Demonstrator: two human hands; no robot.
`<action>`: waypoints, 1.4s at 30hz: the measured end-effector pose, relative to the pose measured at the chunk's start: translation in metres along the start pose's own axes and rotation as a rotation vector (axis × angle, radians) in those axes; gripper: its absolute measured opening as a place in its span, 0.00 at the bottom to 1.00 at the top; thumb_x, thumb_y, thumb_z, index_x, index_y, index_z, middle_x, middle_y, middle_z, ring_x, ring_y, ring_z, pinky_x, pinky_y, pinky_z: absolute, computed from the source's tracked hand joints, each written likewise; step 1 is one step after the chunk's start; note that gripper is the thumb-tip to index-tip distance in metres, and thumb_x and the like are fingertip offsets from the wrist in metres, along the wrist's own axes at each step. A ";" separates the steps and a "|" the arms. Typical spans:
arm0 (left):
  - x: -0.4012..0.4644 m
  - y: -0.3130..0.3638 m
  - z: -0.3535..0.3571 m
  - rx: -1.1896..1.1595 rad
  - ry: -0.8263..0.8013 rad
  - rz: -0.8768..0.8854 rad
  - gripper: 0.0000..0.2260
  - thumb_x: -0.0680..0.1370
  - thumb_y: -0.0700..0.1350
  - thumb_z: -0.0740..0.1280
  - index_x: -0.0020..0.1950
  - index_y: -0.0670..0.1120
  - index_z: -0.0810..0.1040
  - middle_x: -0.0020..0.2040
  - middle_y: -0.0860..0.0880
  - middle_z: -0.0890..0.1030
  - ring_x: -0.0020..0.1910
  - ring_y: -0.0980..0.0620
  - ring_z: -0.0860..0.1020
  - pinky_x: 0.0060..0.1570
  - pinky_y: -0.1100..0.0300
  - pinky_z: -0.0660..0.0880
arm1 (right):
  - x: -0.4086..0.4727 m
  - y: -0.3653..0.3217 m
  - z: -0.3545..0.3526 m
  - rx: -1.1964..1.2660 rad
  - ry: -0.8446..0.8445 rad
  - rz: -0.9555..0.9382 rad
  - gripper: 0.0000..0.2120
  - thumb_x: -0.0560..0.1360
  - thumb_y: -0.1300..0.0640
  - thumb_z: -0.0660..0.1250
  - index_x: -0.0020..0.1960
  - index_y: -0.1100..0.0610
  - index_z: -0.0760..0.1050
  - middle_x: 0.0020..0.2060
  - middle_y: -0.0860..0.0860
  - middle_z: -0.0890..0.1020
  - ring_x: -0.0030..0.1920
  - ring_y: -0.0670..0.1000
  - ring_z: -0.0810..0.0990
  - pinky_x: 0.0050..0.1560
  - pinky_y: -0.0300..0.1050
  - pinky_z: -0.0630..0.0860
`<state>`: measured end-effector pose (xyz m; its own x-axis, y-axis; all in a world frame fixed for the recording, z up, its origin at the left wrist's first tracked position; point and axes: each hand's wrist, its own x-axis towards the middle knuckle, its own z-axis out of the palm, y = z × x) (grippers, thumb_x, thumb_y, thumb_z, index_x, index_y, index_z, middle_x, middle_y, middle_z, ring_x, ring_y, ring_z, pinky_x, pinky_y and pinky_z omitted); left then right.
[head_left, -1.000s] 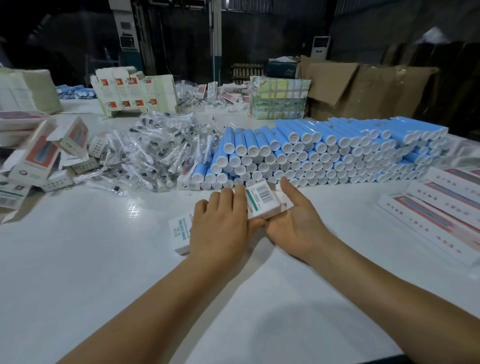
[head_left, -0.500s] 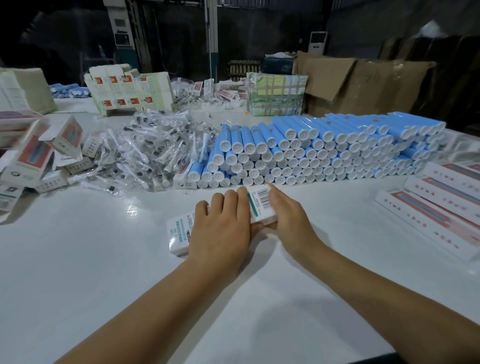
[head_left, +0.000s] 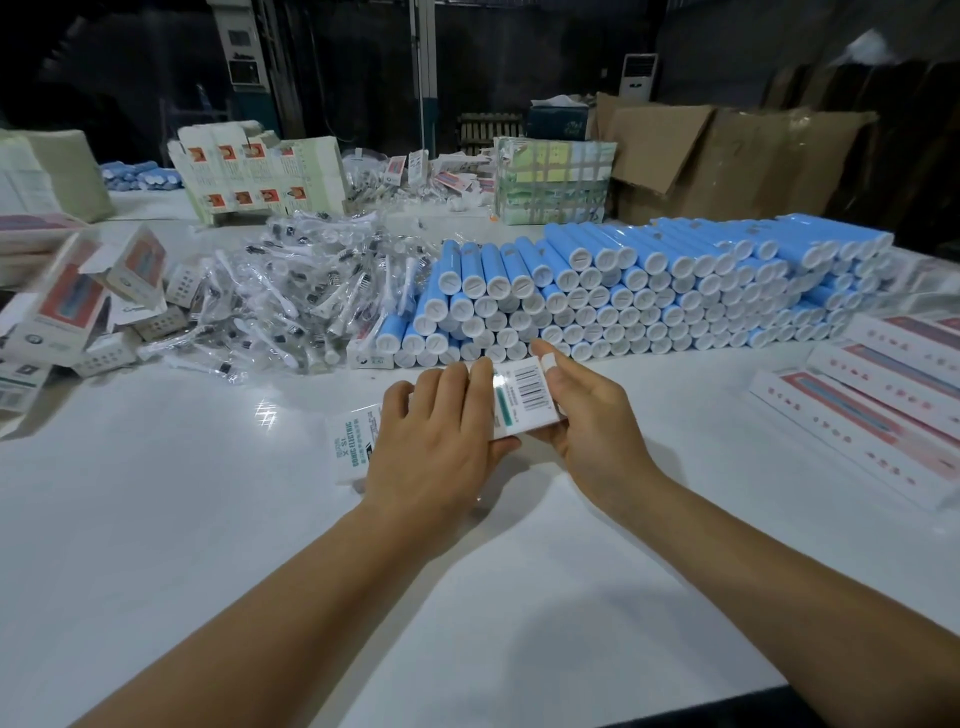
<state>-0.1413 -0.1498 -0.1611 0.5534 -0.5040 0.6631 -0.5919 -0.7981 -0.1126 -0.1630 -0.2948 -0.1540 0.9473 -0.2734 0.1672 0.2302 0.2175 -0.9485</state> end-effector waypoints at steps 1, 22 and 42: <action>0.000 0.001 0.000 -0.002 -0.009 0.002 0.28 0.73 0.55 0.66 0.63 0.33 0.75 0.52 0.38 0.79 0.46 0.38 0.78 0.43 0.46 0.75 | -0.001 0.001 0.001 -0.024 0.026 -0.019 0.15 0.82 0.60 0.55 0.66 0.50 0.72 0.45 0.48 0.83 0.44 0.45 0.82 0.44 0.41 0.81; 0.008 -0.001 0.001 -0.026 -0.125 -0.129 0.30 0.76 0.60 0.55 0.66 0.37 0.73 0.52 0.40 0.79 0.49 0.40 0.77 0.44 0.48 0.72 | -0.013 0.014 0.007 -0.454 0.086 -0.182 0.13 0.81 0.58 0.59 0.60 0.43 0.73 0.46 0.37 0.81 0.52 0.41 0.81 0.57 0.46 0.77; 0.004 0.003 0.007 0.078 -0.068 -0.100 0.29 0.75 0.60 0.61 0.62 0.37 0.75 0.46 0.42 0.78 0.42 0.42 0.76 0.38 0.50 0.71 | -0.010 0.022 0.008 -0.461 0.063 -0.085 0.18 0.81 0.58 0.59 0.71 0.57 0.69 0.55 0.50 0.82 0.55 0.51 0.81 0.58 0.56 0.77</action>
<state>-0.1364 -0.1562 -0.1638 0.6474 -0.4398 0.6224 -0.4857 -0.8675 -0.1077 -0.1657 -0.2801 -0.1742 0.9107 -0.3321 0.2458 0.1694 -0.2425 -0.9552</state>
